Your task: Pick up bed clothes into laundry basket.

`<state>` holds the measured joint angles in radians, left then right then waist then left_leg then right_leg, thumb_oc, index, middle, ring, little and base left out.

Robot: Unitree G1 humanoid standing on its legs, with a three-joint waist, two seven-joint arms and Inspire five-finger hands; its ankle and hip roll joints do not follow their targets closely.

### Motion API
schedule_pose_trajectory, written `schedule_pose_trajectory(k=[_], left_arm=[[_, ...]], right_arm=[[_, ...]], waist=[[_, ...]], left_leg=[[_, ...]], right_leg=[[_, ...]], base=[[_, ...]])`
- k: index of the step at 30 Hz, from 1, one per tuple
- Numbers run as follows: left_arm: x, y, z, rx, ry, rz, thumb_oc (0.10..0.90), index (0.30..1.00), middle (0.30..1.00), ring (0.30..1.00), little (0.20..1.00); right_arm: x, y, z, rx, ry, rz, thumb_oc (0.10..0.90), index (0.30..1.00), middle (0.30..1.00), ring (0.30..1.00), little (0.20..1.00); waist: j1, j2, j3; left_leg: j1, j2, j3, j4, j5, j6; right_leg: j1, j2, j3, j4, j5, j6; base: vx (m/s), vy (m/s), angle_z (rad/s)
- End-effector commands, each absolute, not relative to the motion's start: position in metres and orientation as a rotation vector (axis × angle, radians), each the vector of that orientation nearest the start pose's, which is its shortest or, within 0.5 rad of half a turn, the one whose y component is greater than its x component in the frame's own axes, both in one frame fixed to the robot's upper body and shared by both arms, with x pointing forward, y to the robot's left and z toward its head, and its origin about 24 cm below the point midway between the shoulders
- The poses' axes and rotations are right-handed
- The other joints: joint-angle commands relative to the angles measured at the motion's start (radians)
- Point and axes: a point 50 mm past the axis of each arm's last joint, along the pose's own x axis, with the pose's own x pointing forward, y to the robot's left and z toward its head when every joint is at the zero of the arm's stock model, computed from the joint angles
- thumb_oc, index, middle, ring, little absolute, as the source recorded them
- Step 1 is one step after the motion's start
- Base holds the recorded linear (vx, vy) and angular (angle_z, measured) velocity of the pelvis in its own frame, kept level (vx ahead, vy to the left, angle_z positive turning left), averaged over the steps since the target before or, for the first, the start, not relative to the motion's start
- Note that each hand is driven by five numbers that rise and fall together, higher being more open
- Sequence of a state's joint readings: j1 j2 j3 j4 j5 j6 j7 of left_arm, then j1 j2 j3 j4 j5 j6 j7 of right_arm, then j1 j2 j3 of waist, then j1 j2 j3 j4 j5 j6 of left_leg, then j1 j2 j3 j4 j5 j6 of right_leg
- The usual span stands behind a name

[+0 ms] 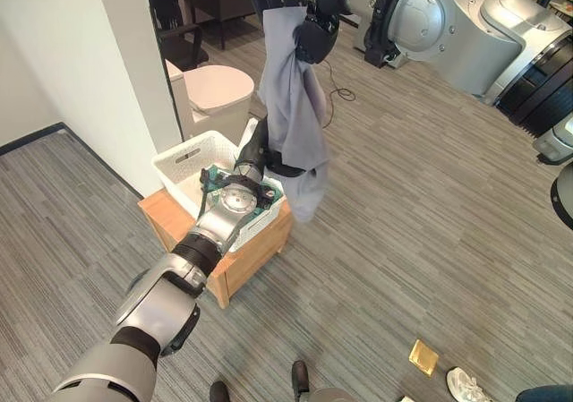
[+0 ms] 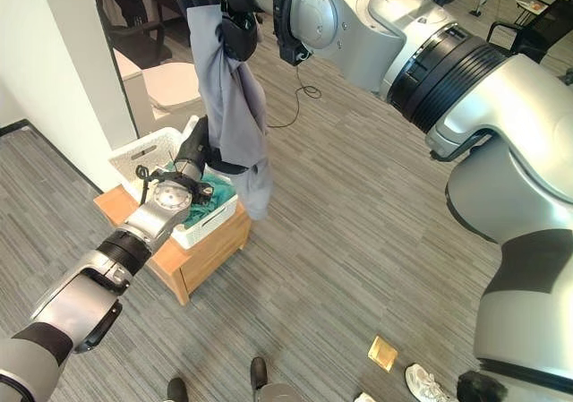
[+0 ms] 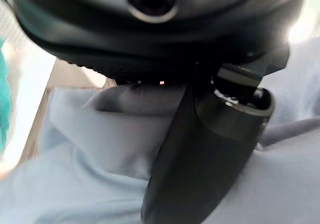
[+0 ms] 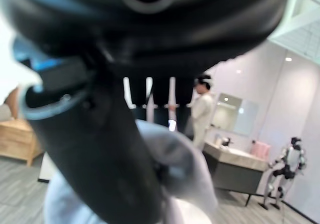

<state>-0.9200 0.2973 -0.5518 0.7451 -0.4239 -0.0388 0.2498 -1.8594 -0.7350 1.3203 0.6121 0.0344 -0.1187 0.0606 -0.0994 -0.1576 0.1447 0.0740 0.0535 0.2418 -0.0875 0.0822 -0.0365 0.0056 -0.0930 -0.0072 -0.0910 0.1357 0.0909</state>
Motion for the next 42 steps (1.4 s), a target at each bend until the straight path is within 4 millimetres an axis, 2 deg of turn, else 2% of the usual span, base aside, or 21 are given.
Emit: schedule_pose_trajectory(k=[1,12,20,21,26,32,38,40,42], left_arm=[[0.387,0.050,0.207,0.107,-0.369,-0.327,0.400,0.300,0.300,0.300,0.300],[0.386,0.055,0.197,0.068,-0.336,-0.327,0.400,0.300,0.300,0.300,0.300],[0.387,0.066,0.201,0.065,-0.358,-0.299,0.400,0.300,0.300,0.300,0.300],[0.387,0.067,0.201,0.073,-0.357,-0.300,0.400,0.300,0.300,0.300,0.300],[0.387,0.067,0.200,0.080,-0.356,-0.306,0.400,0.300,0.300,0.300,0.300],[0.389,0.071,0.195,0.103,-0.338,-0.294,0.400,0.300,0.300,0.300,0.300],[0.392,0.092,0.204,0.161,-0.365,-0.242,0.400,0.300,0.300,0.300,0.300],[0.394,0.104,0.211,0.248,-0.389,-0.216,0.400,0.300,0.300,0.300,0.300],[0.397,0.112,0.227,0.548,-0.449,-0.185,0.400,0.300,0.300,0.300,0.300]], right_arm=[[0.332,-0.082,0.475,-1.538,-0.928,-0.021,0.400,0.300,0.300,0.300,0.300],[0.335,-0.087,0.472,-1.531,-0.915,-0.028,0.400,0.300,0.300,0.300,0.300],[0.339,-0.099,0.467,-1.539,-0.865,-0.018,0.400,0.300,0.300,0.300,0.300],[0.340,-0.100,0.465,-1.548,-0.849,-0.015,0.800,0.900,0.900,0.900,0.900],[0.344,-0.108,0.467,-1.536,-0.796,-0.038,0.800,0.900,0.900,0.900,0.900],[0.338,-0.127,0.487,-1.487,-0.803,-0.159,0.800,0.900,0.900,0.900,0.900],[0.328,-0.143,0.501,-1.470,-0.810,-0.236,0.800,0.900,0.900,0.900,0.900],[0.325,-0.154,0.505,-1.473,-0.791,-0.263,0.800,0.900,0.900,0.900,0.900],[0.320,-0.172,0.512,-1.463,-0.757,-0.318,0.800,0.900,0.900,0.900,0.900]], waist=[[0.033,0.017,-0.144],[0.034,0.025,-0.147],[0.039,0.032,-0.142],[0.039,0.032,-0.142],[0.039,0.035,-0.147],[0.032,0.040,-0.153],[0.032,0.049,-0.155],[0.032,0.056,-0.155],[0.032,0.066,-0.156]], left_leg=[[0.004,0.008,-0.084,0.000,-0.079,-0.036],[0.006,0.007,-0.093,0.000,-0.078,-0.038],[0.003,0.004,-0.097,0.000,-0.075,-0.037],[0.003,0.004,-0.098,0.000,-0.075,-0.038],[0.005,0.004,-0.097,0.000,-0.076,-0.038],[0.008,0.000,-0.100,0.000,-0.078,-0.036],[0.008,-0.001,-0.099,0.000,-0.078,-0.036],[0.008,-0.001,-0.096,0.000,-0.077,-0.037],[0.006,-0.002,-0.096,0.000,-0.076,-0.037]], right_leg=[[0.064,-0.061,-0.023,0.045,-0.120,0.093],[0.073,-0.060,-0.028,0.044,-0.122,0.089],[0.074,-0.061,-0.033,0.043,-0.119,0.088],[0.073,-0.062,-0.033,0.044,-0.119,0.087],[0.077,-0.064,-0.035,0.045,-0.121,0.088],[0.077,-0.067,-0.034,0.053,-0.122,0.089],[0.076,-0.070,-0.032,0.054,-0.122,0.091],[0.074,-0.070,-0.033,0.055,-0.122,0.094],[0.073,-0.071,-0.035,0.055,-0.121,0.096]], base=[[0.00,0.000,0.00],[0.00,0.000,0.00],[0.00,0.000,0.00],[0.00,0.000,0.00],[0.00,0.000,0.00],[0.00,0.000,0.01],[0.00,0.000,0.00],[0.00,0.000,0.00],[0.00,0.000,0.00]])
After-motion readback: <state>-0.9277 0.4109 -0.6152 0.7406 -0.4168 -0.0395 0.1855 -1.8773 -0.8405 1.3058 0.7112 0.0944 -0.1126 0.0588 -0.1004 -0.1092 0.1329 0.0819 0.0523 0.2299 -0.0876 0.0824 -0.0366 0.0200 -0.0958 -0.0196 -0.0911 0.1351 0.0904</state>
